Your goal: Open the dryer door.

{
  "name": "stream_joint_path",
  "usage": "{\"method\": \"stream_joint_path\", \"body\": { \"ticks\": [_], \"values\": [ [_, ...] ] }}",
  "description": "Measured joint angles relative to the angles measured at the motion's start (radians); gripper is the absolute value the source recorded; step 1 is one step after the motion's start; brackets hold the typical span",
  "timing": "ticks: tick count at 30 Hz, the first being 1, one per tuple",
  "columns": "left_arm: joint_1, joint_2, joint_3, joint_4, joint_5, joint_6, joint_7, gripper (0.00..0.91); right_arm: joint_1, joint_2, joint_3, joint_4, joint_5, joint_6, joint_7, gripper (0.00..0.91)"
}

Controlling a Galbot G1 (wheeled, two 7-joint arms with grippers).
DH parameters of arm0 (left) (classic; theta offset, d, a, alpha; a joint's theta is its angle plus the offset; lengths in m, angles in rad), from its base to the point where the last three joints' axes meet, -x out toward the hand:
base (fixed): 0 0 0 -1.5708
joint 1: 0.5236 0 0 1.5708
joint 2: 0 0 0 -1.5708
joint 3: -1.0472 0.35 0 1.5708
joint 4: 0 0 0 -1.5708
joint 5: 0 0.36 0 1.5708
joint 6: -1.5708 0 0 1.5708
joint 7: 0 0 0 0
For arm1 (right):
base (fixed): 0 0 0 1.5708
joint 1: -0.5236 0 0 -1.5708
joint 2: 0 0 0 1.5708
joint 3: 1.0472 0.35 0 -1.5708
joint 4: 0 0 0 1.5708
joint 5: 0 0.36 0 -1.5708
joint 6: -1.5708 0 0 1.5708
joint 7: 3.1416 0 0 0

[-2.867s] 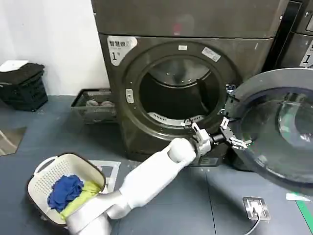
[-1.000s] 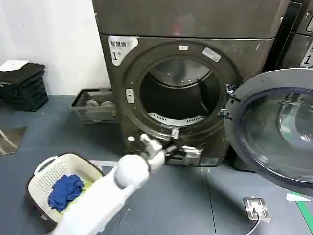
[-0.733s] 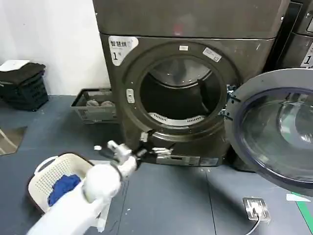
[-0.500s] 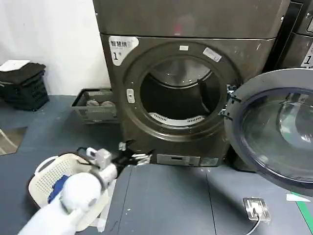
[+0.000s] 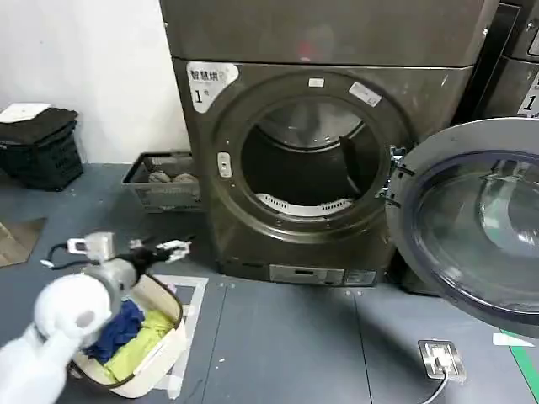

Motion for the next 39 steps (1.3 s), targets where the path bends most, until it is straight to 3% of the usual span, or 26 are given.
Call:
{"method": "stream_joint_path", "body": {
  "ticks": [5,12,19,27,39],
  "values": [
    [-0.036,0.129,0.026,0.056,-0.113,0.0,-0.068,0.907,0.01,-0.008,-0.014,-0.002,0.0,-0.003,0.0,0.907],
    [-0.091,0.266,0.066,0.133,-0.52,-0.001,-0.267,0.907,0.016,-0.018,-0.019,-0.006,0.002,-0.007,0.0,0.907],
    [-0.093,0.369,0.09,0.23,-0.764,-0.001,-0.314,0.907,0.016,-0.029,-0.022,-0.015,0.003,-0.007,0.0,0.907],
    [-0.101,0.429,0.096,0.295,-0.9,-0.001,-0.343,0.907,0.016,-0.029,-0.026,-0.024,0.005,-0.002,-0.001,0.907],
    [-0.094,0.45,0.05,0.388,-1.106,-0.001,-0.477,0.907,0.015,-0.025,-0.028,-0.032,0.01,0.008,-0.006,0.907]
  ]
}}
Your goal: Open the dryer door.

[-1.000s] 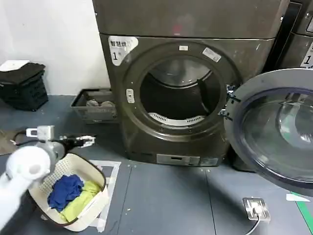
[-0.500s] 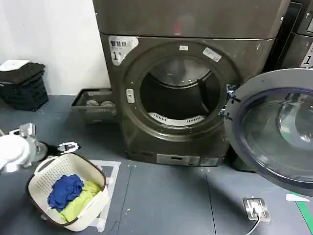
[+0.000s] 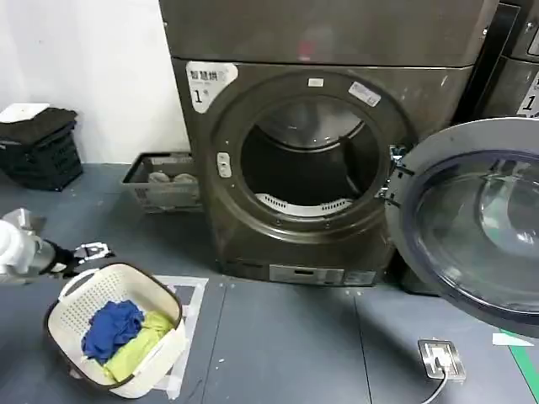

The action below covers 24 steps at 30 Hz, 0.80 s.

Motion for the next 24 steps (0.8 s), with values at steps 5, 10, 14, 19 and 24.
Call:
{"method": "stream_joint_path", "body": {
  "ticks": [5,10,14,19,24],
  "values": [
    [0.003,0.0,-0.012,0.036,-0.071,0.0,-0.009,0.907,-0.005,0.002,0.003,-0.003,0.002,0.018,-0.013,0.907],
    [0.023,-0.001,-0.013,0.077,-0.099,0.0,0.003,0.907,-0.006,0.005,0.006,-0.011,0.002,0.037,-0.01,0.907],
    [0.026,-0.001,-0.023,0.109,-0.1,0.0,0.006,0.907,-0.009,0.005,0.012,-0.019,0.007,0.039,-0.012,0.907],
    [0.026,0.005,-0.037,0.155,-0.105,0.0,-0.003,0.907,-0.007,0.005,0.012,-0.022,0.011,0.043,-0.012,0.907],
    [0.031,0.0,-0.048,0.189,-0.11,0.0,-0.016,0.907,-0.003,0.004,0.01,-0.023,0.015,0.051,-0.007,0.907]
  ]
}}
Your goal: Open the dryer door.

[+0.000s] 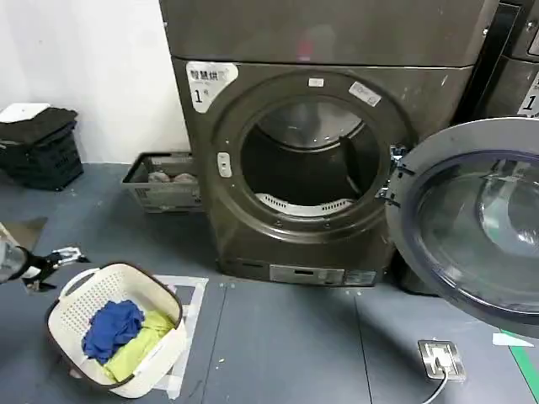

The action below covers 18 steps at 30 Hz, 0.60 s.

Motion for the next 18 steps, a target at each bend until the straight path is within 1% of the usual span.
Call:
{"method": "stream_joint_path", "body": {
  "ticks": [8,11,14,18],
  "values": [
    [0.016,-0.009,-0.003,0.021,-0.007,0.0,-0.03,0.907,0.0,0.001,-0.003,-0.005,-0.001,0.016,0.006,0.907],
    [0.021,-0.013,-0.003,0.023,-0.014,0.0,-0.031,0.907,0.0,0.003,-0.002,-0.004,-0.001,0.011,0.011,0.907],
    [0.024,-0.019,-0.004,0.031,-0.015,0.0,-0.031,0.907,0.0,0.003,0.002,-0.005,0.005,0.025,0.01,0.907],
    [0.025,-0.023,-0.005,0.038,-0.016,0.0,-0.031,0.907,-0.001,0.002,0.003,-0.007,0.007,0.027,0.008,0.907]
  ]
}}
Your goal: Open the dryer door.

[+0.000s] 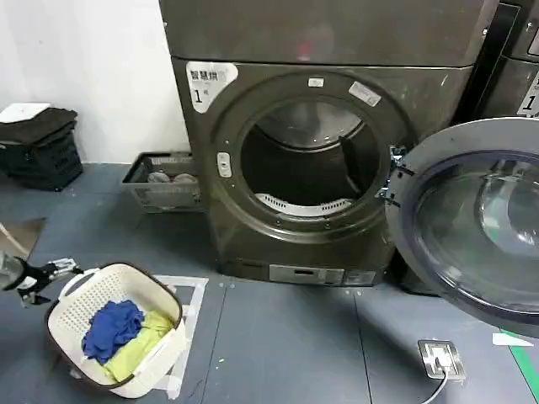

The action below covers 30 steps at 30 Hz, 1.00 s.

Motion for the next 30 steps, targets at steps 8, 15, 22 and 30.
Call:
{"method": "stream_joint_path", "body": {
  "ticks": [8,15,22,30],
  "values": [
    [0.015,-0.011,-0.002,-0.001,0.001,0.0,0.001,0.907,-0.002,0.001,0.001,-0.006,0.001,0.003,-0.002,0.907],
    [0.016,-0.014,-0.006,0.01,0.0,0.0,0.001,0.907,-0.003,-0.001,0.01,-0.011,0.008,0.006,-0.002,0.907],
    [0.019,-0.017,-0.007,0.014,0.0,0.0,0.001,0.907,-0.002,0.001,0.017,-0.011,0.013,0.008,-0.002,0.907],
    [0.019,-0.019,-0.008,0.015,0.0,0.0,0.002,0.907,-0.003,0.002,0.015,-0.014,0.012,0.008,-0.006,0.907]
  ]
}}
